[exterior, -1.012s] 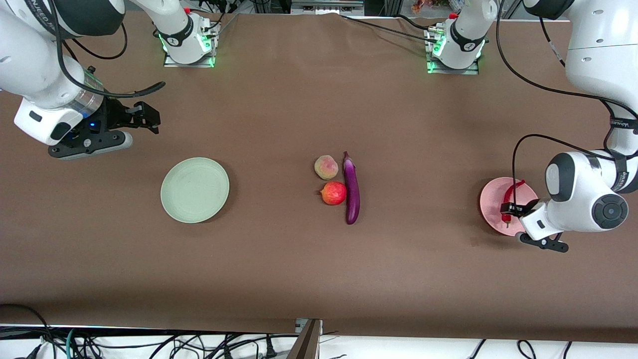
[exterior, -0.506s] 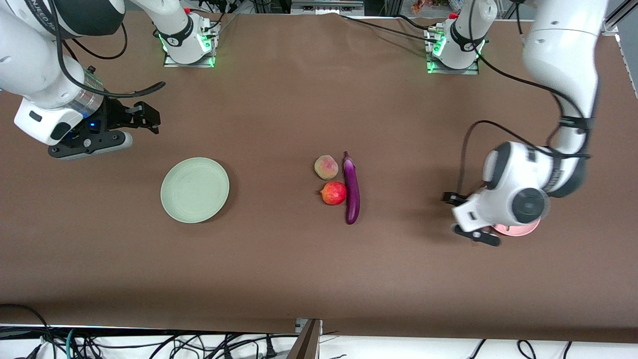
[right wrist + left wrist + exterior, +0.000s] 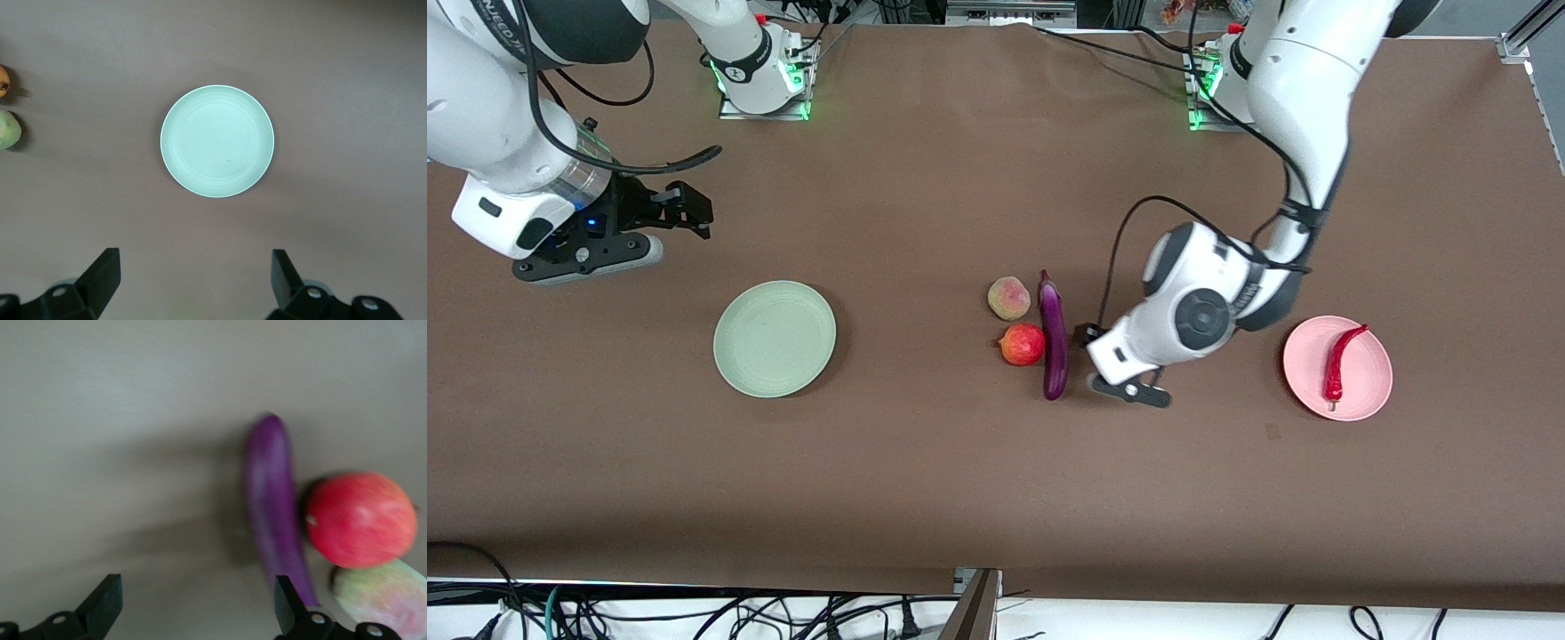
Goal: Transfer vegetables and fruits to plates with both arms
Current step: 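Move the left gripper back to the purple eggplant, then grasp the eggplant with the left gripper while the right gripper reaches the pomegranate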
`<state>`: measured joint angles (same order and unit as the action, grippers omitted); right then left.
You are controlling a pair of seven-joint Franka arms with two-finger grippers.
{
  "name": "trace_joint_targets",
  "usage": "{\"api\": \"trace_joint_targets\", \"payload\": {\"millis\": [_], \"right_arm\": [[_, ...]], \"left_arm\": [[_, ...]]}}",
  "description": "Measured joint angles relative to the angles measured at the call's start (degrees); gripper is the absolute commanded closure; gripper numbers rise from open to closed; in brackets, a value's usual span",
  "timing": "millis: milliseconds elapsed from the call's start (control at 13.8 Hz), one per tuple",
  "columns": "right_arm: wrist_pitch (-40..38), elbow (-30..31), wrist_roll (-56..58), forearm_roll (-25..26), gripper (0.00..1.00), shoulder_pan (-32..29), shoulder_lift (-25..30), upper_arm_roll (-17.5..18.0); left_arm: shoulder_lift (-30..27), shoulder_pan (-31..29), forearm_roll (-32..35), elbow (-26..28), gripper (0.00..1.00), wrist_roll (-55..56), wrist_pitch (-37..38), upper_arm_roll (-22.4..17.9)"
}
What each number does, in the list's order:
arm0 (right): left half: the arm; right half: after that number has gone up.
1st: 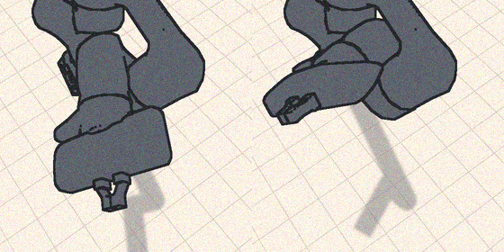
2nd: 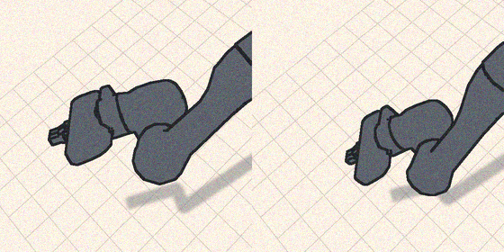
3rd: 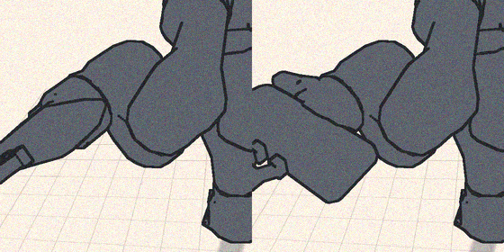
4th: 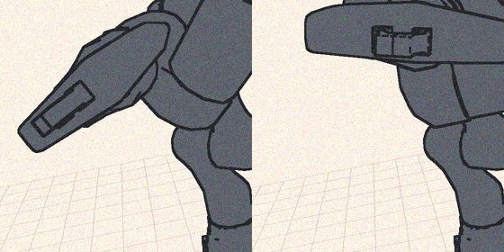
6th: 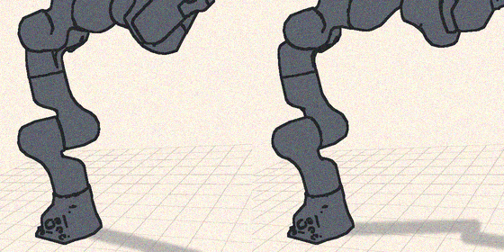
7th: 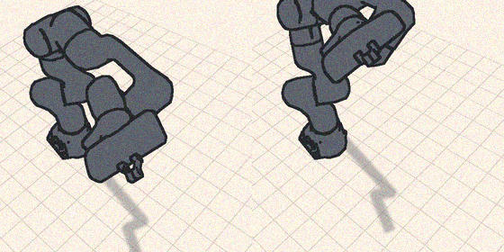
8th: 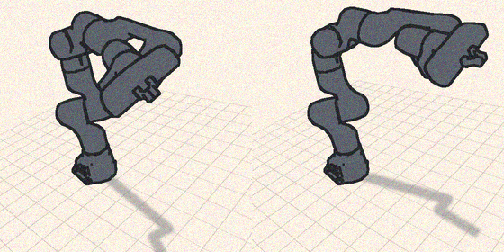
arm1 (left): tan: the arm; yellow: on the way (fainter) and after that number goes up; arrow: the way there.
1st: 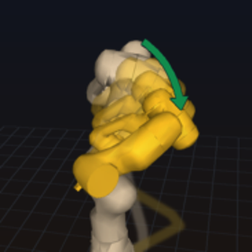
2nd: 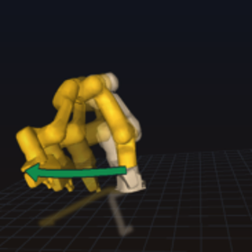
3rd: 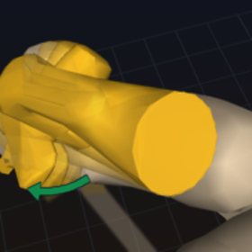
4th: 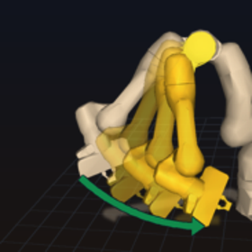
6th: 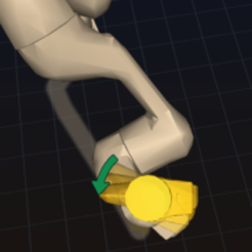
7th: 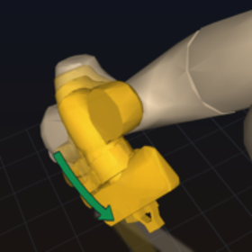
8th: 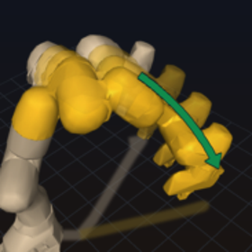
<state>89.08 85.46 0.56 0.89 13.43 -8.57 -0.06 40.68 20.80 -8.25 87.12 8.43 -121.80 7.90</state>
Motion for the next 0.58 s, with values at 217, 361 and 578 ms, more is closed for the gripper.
{"api": "trace_joint_targets", "payload": {"millis": [217, 361, 578], "right_arm": [[0.05, 0.00, 0.00, -0.01, 0.00, 0.00, -0.03, 0.00], [-0.07, 0.04, 0.06, -0.04, 0.00, 0.15, -0.84, 0.06], [0.14, 0.11, 0.15, 3.28, 0.00, 4.70, -3.47, 0.62]], "left_arm": [[0.37, 3.76, -0.02, 4.67, 0.00, 1.10, -7.02, 0.53], [0.90, 4.27, -0.02, 6.15, 0.06, 1.61, -8.64, 0.58], [1.26, 5.66, -0.02, 6.25, 0.43, 2.68, -9.77, 0.65]]}}
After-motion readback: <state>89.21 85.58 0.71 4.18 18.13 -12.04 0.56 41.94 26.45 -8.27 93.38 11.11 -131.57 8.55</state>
